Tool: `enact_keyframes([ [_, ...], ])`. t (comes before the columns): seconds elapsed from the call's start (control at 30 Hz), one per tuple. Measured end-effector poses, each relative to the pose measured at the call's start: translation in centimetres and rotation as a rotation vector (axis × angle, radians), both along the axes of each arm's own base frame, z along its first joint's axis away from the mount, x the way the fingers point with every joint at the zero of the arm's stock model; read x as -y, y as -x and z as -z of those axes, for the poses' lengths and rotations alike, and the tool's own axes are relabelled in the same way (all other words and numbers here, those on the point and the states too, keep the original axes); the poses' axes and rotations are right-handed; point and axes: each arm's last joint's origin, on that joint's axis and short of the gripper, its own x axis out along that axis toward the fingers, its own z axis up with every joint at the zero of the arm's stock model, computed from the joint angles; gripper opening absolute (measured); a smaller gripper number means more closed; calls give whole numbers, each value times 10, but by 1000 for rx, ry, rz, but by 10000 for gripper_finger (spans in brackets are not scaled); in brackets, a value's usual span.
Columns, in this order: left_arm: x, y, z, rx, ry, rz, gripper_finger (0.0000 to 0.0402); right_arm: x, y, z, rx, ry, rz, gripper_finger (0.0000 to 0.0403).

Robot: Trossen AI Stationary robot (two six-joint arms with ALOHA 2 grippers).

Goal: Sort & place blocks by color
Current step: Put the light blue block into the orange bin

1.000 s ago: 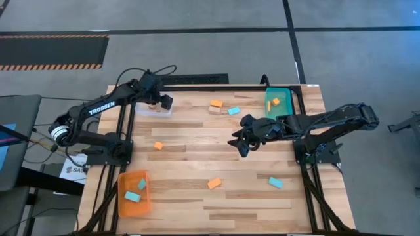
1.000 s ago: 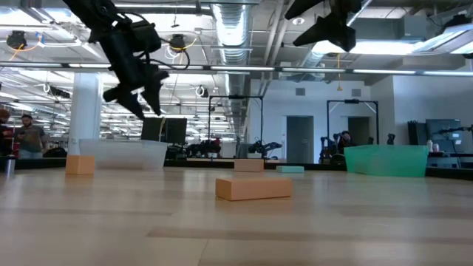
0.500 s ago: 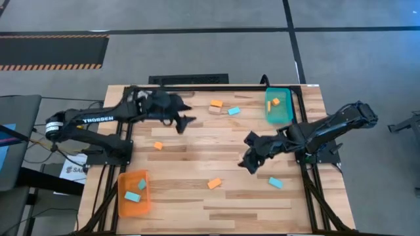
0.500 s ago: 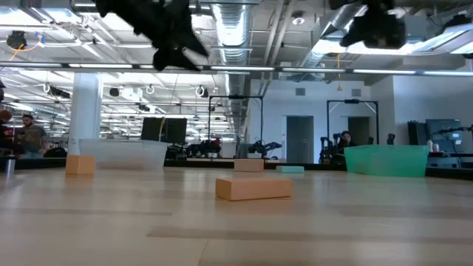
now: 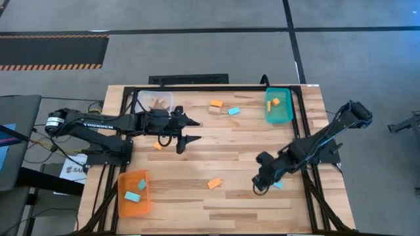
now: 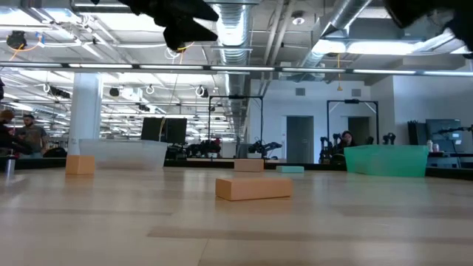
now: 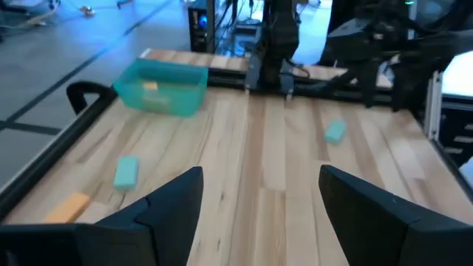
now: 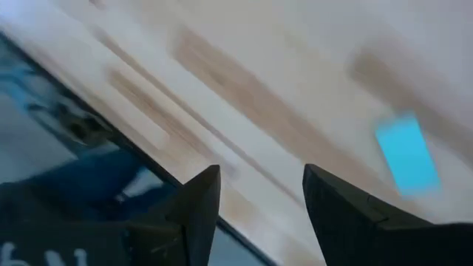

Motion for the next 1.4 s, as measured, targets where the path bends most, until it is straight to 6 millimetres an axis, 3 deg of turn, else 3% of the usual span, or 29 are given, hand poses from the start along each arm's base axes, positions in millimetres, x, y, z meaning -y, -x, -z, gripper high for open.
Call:
enact_keyframes([
  [0.17, 0, 1, 7, 6, 22, -1, 258, -23, 1, 23, -217, -74, -11, 227],
  [0.3, 1, 0, 9, 24, 28, 10, 258, -34, 2, 50, -382, -8, -74, 250],
  [0.47, 1, 0, 7, 39, 32, 18, 258, -31, 3, 71, -507, 83, -243, 268],
  [0.67, 1, 0, 8, 35, 30, 19, 258, -26, -4, 99, -480, 148, -438, 270],
  [0.87, 2, 0, 9, 26, 75, 28, 258, -18, 3, 125, -554, 178, -504, 270],
  [1.13, 2, 0, 9, 28, 98, 22, 258, -14, 5, 123, -511, 188, -536, 270],
  [1.4, 1, 0, 9, 31, 93, -5, 258, -9, 8, 89, -402, 200, -473, 270],
])
